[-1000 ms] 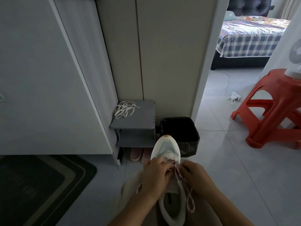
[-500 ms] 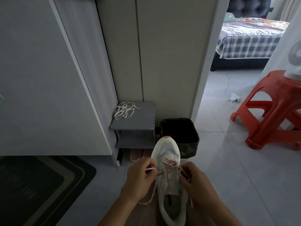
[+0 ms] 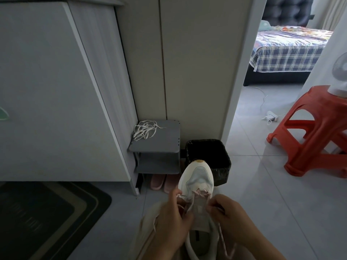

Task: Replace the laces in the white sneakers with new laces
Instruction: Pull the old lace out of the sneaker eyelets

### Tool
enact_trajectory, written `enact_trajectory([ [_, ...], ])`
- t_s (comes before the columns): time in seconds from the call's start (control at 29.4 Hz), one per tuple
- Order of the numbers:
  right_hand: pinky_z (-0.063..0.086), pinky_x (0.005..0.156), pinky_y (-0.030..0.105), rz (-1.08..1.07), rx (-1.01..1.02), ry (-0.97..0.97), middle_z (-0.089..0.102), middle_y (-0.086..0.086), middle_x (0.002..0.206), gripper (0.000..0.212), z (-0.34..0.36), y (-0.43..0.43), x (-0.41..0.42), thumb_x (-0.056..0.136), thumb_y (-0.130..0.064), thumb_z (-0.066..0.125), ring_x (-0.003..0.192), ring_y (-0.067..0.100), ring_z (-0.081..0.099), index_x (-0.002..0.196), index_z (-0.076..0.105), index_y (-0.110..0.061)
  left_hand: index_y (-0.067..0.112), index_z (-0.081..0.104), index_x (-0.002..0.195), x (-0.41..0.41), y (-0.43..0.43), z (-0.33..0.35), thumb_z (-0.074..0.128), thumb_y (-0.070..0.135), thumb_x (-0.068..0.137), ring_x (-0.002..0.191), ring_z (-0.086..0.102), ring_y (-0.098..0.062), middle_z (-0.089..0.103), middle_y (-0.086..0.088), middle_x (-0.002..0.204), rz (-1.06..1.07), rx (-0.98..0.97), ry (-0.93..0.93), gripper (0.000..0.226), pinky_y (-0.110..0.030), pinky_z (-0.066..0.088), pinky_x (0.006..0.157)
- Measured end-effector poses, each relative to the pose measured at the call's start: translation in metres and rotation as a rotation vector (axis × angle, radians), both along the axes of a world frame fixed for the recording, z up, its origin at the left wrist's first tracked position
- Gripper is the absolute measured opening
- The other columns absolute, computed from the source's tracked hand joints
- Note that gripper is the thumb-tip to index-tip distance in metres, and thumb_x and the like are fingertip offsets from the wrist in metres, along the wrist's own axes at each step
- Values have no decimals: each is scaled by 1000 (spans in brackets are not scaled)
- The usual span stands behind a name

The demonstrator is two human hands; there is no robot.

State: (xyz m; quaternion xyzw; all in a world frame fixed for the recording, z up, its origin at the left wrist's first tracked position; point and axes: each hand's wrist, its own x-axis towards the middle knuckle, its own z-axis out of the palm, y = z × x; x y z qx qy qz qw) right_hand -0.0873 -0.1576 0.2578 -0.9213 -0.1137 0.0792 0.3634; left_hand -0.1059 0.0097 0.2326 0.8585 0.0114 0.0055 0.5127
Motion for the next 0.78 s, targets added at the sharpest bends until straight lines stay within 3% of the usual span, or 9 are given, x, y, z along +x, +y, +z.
enact_trajectory([
  [0.1,38,70,11,97,-240,-122,49,-20,88,7,2,8,-5,92,-30,48,79,-1,49,92,55,-29,32,37,113,-4,1,-8,71,35,77,85,60,8,62,13,93,40,-55,16,49,-11,49,68],
  [0.2,36,94,21,170,-482,-127,49,-3,127,35,5,35,-1,96,-32,44,113,13,48,128,44,-19,35,37,108,-4,2,-8,73,28,77,83,60,2,59,13,95,65,-91,39,48,-8,48,64],
  [0.31,31,107,31,202,-591,-153,39,3,141,50,4,55,-2,94,-32,47,127,19,41,139,33,-16,34,36,106,-7,4,-3,70,29,79,77,59,5,58,14,91,77,-76,12,44,-3,44,61],
  [0.41,36,103,29,257,-566,-109,44,3,137,48,11,50,0,93,-33,50,122,17,46,136,37,-16,29,40,99,-7,7,-4,73,29,77,78,60,10,62,11,85,110,-110,1,39,-6,46,61],
  [0.61,47,87,20,314,-430,-27,62,-1,112,25,26,26,5,92,-28,48,99,13,60,114,55,-19,29,42,89,-7,3,-8,74,16,76,76,59,12,62,7,81,98,-144,9,37,-8,47,60],
  [0.71,41,70,10,169,-361,-138,50,-10,101,25,22,19,8,93,-33,46,85,4,51,116,52,-22,20,47,96,-7,7,-11,74,15,76,81,62,4,64,3,87,100,-225,-4,34,-10,48,63],
  [0.78,40,72,10,127,-324,-182,46,-10,111,34,17,19,4,93,-39,48,91,4,48,123,43,-26,21,48,98,-8,6,-11,77,26,71,83,63,1,65,2,89,86,-260,-8,40,-12,49,64],
])
